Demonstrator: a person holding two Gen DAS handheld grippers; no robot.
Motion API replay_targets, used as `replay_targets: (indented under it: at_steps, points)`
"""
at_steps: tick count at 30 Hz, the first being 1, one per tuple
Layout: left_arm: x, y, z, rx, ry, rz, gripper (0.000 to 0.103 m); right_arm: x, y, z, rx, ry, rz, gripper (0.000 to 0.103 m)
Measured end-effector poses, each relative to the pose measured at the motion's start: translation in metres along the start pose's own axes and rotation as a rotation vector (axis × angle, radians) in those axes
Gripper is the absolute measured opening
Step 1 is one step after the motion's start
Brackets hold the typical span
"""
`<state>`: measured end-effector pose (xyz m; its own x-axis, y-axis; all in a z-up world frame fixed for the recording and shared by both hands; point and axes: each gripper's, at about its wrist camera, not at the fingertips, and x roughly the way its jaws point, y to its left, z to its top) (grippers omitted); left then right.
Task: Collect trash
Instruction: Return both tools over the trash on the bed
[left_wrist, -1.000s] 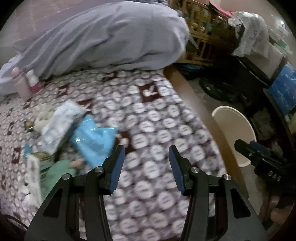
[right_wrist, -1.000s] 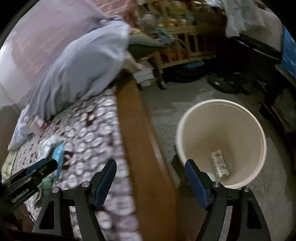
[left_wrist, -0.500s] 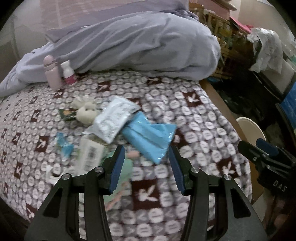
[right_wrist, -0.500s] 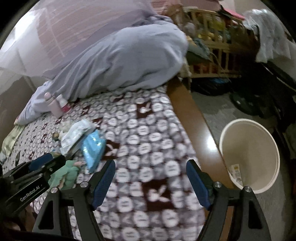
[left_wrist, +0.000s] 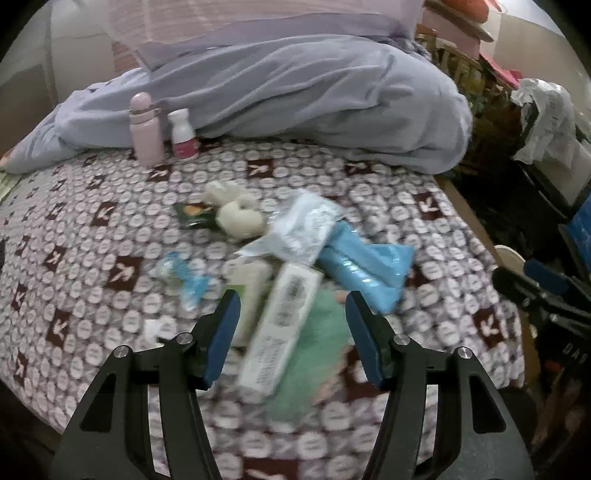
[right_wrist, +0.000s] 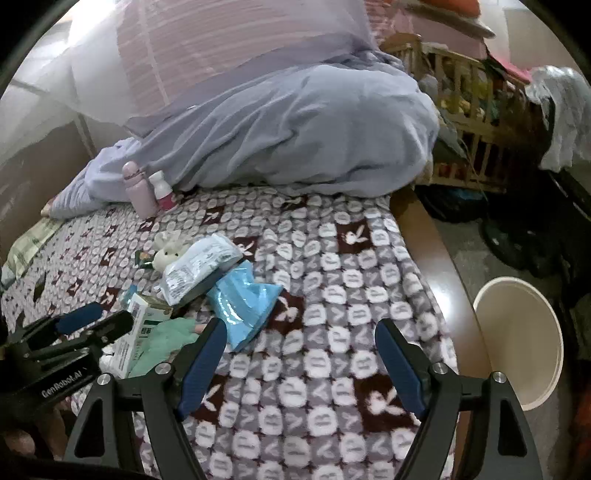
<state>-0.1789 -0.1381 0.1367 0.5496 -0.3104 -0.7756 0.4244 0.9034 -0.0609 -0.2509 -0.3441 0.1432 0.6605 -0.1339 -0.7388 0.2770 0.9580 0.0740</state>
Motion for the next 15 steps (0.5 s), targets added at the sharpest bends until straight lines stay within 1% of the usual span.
replay_targets:
  at_steps: [10, 15]
  points:
    - [-0.011, 0.066, -0.011, -0.059, -0.002, 0.033, 0.058, 0.012, 0.022, -0.001, -0.038, 0.029, 0.023, 0.081]
    - [-0.01, 0.1, -0.018, -0.078, 0.025, 0.07, 0.058, 0.017, 0.031, -0.003, -0.065, 0.048, 0.044, 0.082]
